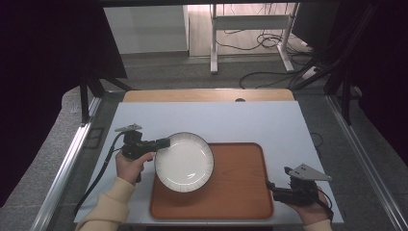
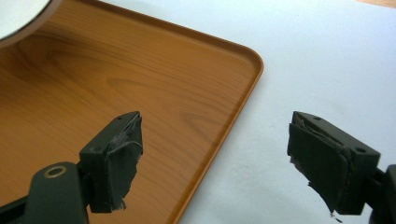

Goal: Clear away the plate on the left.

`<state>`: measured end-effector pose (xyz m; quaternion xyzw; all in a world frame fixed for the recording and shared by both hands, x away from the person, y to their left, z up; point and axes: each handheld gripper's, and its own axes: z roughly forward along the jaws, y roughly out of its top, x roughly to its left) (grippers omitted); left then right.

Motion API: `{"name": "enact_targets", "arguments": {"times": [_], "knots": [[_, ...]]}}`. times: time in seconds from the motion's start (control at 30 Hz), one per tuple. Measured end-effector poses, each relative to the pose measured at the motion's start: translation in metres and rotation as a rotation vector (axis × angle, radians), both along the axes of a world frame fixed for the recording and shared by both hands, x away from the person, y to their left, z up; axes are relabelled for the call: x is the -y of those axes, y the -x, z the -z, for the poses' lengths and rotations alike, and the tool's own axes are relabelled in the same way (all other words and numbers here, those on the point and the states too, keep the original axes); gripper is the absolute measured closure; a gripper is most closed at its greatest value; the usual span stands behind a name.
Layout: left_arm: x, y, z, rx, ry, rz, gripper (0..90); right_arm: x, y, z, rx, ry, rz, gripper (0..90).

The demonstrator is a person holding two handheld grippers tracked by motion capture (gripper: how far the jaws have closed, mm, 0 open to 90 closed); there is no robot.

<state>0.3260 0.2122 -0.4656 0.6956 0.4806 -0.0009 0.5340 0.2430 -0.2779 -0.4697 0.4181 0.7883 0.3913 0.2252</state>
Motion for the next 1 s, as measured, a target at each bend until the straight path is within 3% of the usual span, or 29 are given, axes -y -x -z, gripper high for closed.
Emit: {"name": "enact_targets", "arguments": {"times": [1.0], "knots": [[0.049,-0.010,0.006,-0.028,-0.029,0.095,81.7,0.001,0.000,-0.001,0.000,-0.007,0.000,18.7]]}}
